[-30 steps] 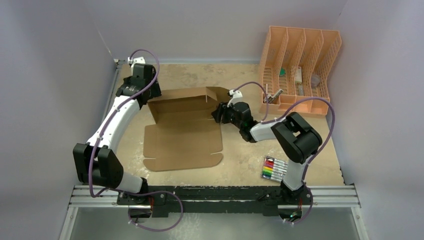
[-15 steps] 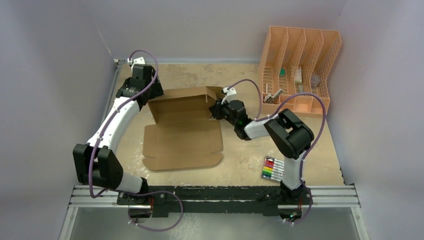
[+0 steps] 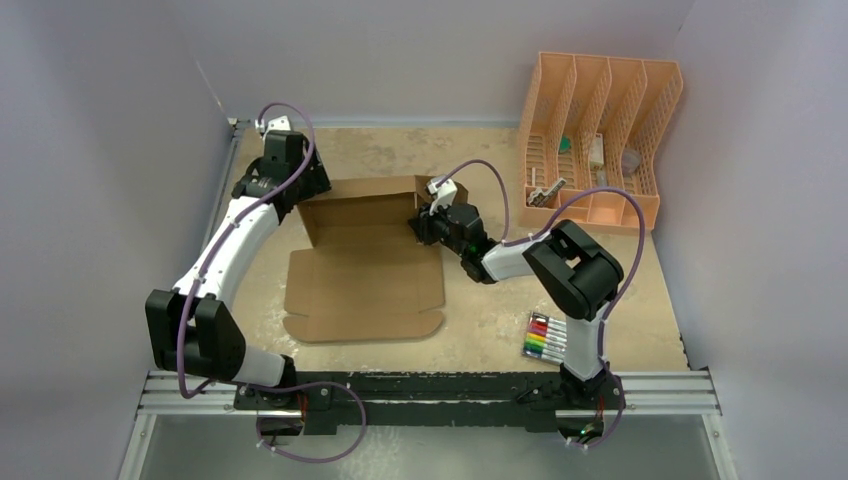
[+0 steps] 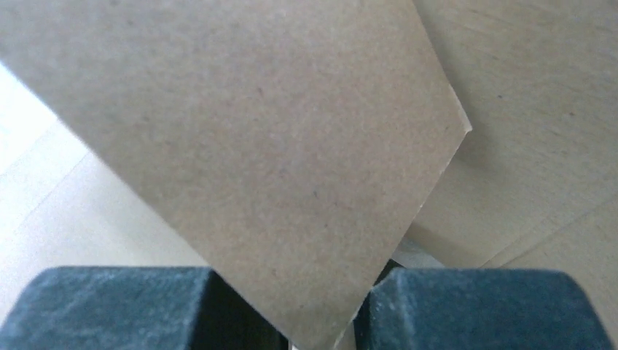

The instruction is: Fold the paper box

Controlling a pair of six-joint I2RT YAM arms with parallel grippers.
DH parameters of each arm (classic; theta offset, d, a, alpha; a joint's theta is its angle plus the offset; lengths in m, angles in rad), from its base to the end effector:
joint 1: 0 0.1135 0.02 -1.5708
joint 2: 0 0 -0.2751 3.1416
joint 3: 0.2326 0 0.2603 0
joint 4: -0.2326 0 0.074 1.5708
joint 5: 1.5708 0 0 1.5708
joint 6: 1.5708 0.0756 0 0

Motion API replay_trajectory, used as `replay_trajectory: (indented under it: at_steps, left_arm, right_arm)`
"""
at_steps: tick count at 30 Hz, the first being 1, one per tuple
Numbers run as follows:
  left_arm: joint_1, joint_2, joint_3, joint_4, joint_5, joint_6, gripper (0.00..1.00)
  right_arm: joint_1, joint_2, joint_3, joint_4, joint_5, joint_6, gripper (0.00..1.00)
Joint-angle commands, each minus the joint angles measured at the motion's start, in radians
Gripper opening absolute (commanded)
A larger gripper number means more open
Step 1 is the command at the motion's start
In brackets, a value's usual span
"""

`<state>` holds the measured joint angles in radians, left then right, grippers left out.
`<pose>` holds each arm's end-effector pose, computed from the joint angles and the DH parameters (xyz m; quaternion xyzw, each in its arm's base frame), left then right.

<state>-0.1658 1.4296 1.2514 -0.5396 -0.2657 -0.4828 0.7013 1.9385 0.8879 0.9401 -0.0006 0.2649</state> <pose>0.3503 -0.0385 0.3034 -0.1965 0.8824 -0.0164 0.4271 0.3404 0.2875 0.1638 -0.1615 0.7274 0.3100 0.5905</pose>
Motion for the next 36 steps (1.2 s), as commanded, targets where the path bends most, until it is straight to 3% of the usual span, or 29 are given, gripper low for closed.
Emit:
replay_trajectory:
  at_steps: [1,10,16,28,36]
  left_arm:
    - [-0.003,-0.022,-0.021,-0.029,0.03,-0.005,0.72]
    - [-0.003,-0.036,-0.017,-0.033,-0.028,0.02,0.72]
    - [-0.003,-0.038,-0.014,-0.03,-0.032,0.024,0.72]
    - [-0.003,-0.043,-0.019,-0.029,-0.032,0.037,0.72]
    - [-0.004,-0.046,-0.02,-0.03,-0.023,0.044,0.72]
  right_arm:
    - [0.008,-0.039,0.025,-0.029,-0.089,-0.088,0.23]
    - [-0.006,-0.239,-0.043,-0.211,-0.214,-0.252,0.42]
    - [-0.028,-0.382,-0.074,-0.439,-0.243,-0.39,0.52]
    - [-0.114,-0.608,0.04,-0.903,-0.233,-0.638,0.57]
    - [-0.155,-0.583,0.151,-0.917,-0.178,-0.682,0.62]
